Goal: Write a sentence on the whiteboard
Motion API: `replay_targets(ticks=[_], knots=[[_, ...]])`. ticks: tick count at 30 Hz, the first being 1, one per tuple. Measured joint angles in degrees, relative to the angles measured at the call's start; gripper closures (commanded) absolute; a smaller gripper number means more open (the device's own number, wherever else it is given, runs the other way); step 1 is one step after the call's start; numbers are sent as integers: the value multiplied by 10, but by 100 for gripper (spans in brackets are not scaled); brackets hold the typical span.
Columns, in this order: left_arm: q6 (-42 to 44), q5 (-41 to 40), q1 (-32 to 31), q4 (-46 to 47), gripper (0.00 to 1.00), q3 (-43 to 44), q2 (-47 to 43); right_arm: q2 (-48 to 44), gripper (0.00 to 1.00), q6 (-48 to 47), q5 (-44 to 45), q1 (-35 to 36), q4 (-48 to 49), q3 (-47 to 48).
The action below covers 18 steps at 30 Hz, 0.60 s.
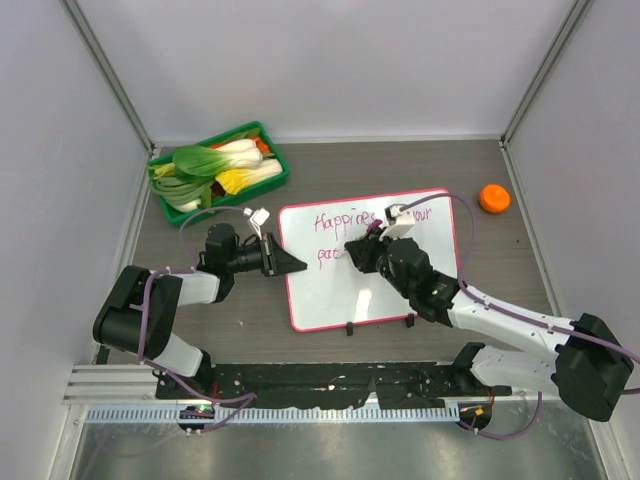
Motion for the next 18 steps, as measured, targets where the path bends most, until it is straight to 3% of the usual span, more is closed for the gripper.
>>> replay_targets(ticks=[18], knots=[[0,0,0,0,100,0,0,-9,99,-20,22,-1,-16,12]])
